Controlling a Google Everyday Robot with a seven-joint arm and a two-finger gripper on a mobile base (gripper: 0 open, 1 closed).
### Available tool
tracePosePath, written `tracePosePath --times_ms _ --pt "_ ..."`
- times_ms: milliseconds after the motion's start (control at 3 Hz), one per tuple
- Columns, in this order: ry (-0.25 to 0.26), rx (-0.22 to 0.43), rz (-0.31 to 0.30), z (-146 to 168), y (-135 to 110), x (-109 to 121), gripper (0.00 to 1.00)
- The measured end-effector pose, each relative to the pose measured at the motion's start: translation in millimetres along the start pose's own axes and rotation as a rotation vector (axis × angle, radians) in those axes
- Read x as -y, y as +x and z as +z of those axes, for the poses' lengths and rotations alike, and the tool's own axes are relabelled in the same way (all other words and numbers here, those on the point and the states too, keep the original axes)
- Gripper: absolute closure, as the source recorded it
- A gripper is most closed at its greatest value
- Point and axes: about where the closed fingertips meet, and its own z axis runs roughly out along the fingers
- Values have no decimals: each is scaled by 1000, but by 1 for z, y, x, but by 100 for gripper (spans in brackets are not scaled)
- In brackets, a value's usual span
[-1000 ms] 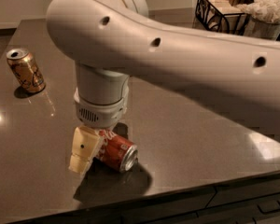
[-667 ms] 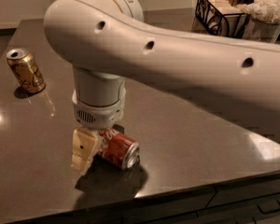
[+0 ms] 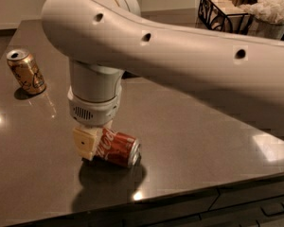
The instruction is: Place coke can upright
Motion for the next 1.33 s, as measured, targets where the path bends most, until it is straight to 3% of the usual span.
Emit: tracePosePath --times_ms 333,667,1333 --pt "-28 127 -27 -23 -8 12 84" --pt "-64 345 -33 -57 -6 31 100" --pt "-94 782 -22 -103 8 58 100"
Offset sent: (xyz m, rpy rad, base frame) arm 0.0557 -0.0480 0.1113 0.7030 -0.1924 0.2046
